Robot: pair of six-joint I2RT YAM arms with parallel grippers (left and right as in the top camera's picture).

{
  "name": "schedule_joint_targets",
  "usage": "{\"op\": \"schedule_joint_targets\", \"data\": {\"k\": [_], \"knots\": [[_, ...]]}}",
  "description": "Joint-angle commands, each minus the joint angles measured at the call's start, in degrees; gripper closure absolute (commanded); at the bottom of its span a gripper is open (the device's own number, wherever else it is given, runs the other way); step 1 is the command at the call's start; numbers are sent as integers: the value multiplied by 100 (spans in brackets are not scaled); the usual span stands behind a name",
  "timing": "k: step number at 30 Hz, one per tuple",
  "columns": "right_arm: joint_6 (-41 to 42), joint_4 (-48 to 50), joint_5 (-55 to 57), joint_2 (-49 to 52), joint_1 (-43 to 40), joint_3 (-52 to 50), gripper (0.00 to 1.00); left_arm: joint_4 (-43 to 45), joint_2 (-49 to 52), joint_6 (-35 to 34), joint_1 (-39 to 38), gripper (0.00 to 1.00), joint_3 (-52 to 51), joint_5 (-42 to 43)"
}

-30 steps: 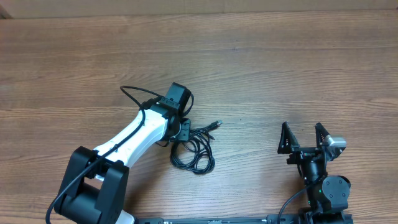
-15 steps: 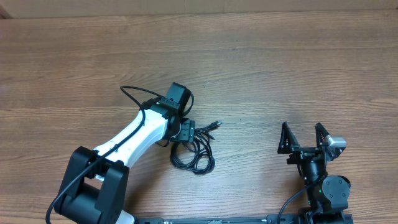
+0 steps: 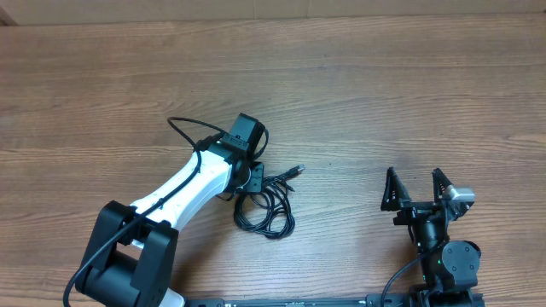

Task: Untangle cables
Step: 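Lower the left gripper and close it on the cable loops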

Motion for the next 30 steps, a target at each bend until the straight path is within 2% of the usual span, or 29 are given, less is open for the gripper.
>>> {"op": "schedule_joint_targets", "data": {"k": [1, 7, 11, 19, 22, 30], "knots": [[0, 13, 55, -57, 0, -57, 0, 57, 61, 4, -33, 64, -168, 9], [0, 13, 55, -57, 0, -57, 0, 85, 61, 4, -31, 57, -247, 9], [0, 13, 55, -57, 0, -57, 0, 107, 61, 4, -33, 56, -247, 7], [0, 13, 55, -57, 0, -57, 0, 234, 61, 4, -33, 70, -254, 177], [0, 13, 55, -57, 0, -57, 0, 291, 61, 2, -33, 81, -254, 181], [2, 13, 55, -57, 0, -57, 0, 531, 61, 0, -33, 76, -254, 518]]}}
